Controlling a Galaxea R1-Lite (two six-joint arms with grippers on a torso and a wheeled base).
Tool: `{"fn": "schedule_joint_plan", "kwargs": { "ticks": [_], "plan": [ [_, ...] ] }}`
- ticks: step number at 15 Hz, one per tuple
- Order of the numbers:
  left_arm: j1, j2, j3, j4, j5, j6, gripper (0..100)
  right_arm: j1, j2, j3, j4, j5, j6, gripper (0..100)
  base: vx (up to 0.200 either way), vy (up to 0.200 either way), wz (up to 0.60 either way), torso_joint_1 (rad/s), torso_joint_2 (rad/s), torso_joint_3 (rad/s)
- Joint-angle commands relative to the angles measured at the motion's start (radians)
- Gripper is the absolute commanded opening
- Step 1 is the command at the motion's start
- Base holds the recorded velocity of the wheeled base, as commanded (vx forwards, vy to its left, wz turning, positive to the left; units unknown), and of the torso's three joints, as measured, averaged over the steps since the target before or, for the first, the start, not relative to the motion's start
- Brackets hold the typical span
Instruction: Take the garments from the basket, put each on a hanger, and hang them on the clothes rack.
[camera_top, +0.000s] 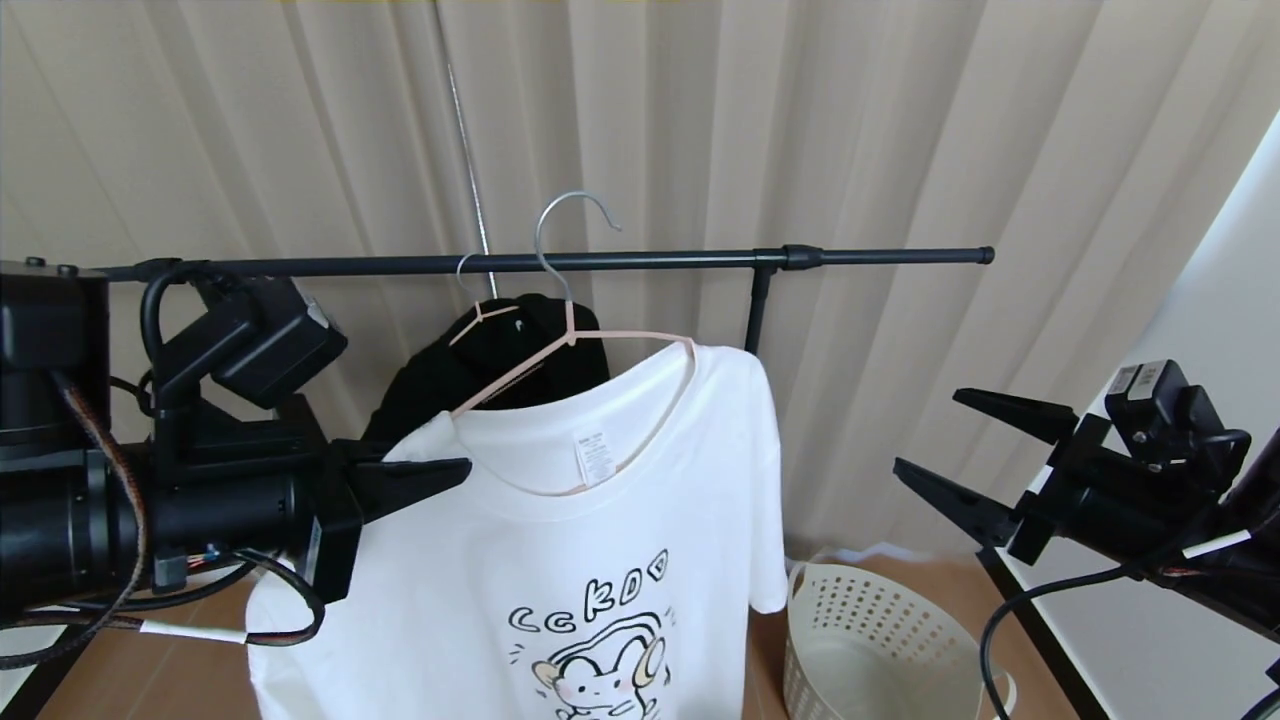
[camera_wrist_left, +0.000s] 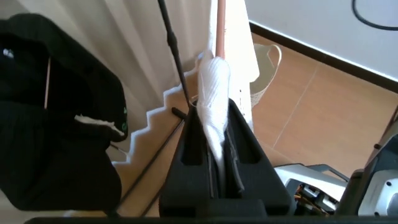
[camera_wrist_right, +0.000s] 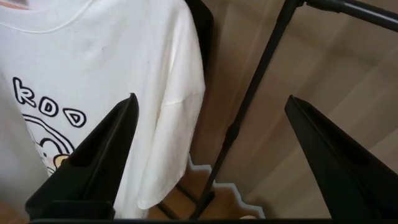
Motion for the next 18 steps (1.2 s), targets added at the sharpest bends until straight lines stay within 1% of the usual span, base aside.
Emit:
{"fn": "schedule_joint_plan", "kwargs": {
  "ticks": [1,2,3,5,7,8,10,12,13,14,15,16,18],
  "plan": [
    [0.003,0.067,-0.007,-0.010,0.022,-0.034,0,0.001,-0.007,-0.014,0.000,-0.006,0.015,100,0.000,0.000,0.00,0.000,0.00,0.000],
    [0.008,0.088,-0.010,-0.030,0.030,-0.055,0,0.001,-0.009,-0.014,-0.001,-0.006,0.027,100,0.000,0.000,0.00,0.000,0.00,0.000],
    [0.013,0.134,-0.011,-0.071,0.059,-0.086,0,0.001,-0.007,-0.021,-0.001,-0.007,0.032,100,0.000,0.000,0.00,0.000,0.00,0.000],
    [0.026,0.220,-0.022,-0.154,0.131,-0.104,0,-0.001,-0.007,-0.021,-0.001,-0.013,0.032,100,0.000,0.000,0.00,0.000,0.00,0.000],
    [0.034,0.309,-0.033,-0.252,0.153,-0.143,0,-0.001,-0.007,-0.022,-0.001,-0.013,0.032,100,0.000,0.000,0.00,0.000,0.00,0.000],
    [0.037,0.343,-0.037,-0.287,0.163,-0.150,0,-0.002,-0.006,-0.022,-0.001,-0.013,0.032,100,0.000,0.000,0.00,0.000,0.00,0.000],
    [0.054,0.421,-0.053,-0.364,0.173,-0.152,0,-0.002,-0.003,-0.022,-0.001,-0.013,0.032,100,0.000,0.000,0.00,0.000,0.00,0.000],
    [0.080,0.532,-0.089,-0.470,0.174,-0.153,0,-0.002,0.002,-0.025,-0.001,-0.015,0.032,100,0.000,0.000,0.00,0.000,0.00,0.000],
    [0.082,0.538,-0.094,-0.476,0.174,-0.153,0,-0.002,0.002,-0.027,-0.001,-0.015,0.032,100,0.000,0.000,0.00,0.000,0.00,0.000],
    [0.098,0.611,-0.151,-0.510,0.199,-0.153,0,-0.004,0.003,-0.027,-0.001,-0.015,0.032,100,0.000,0.000,0.00,0.000,0.00,0.000],
    [0.098,0.647,-0.189,-0.511,0.240,-0.153,0,-0.004,0.005,-0.027,-0.001,-0.015,0.032,100,0.000,0.000,0.00,0.000,0.00,0.000],
    [0.097,0.673,-0.221,-0.511,0.265,-0.153,0,-0.004,0.006,-0.027,-0.001,-0.015,0.032,100,0.000,0.000,0.00,0.000,0.00,0.000],
    [0.097,0.729,-0.293,-0.511,0.274,-0.153,0,-0.004,0.006,-0.028,-0.001,-0.015,0.032,100,0.000,0.000,0.00,0.000,0.00,0.000]
  ]
}}
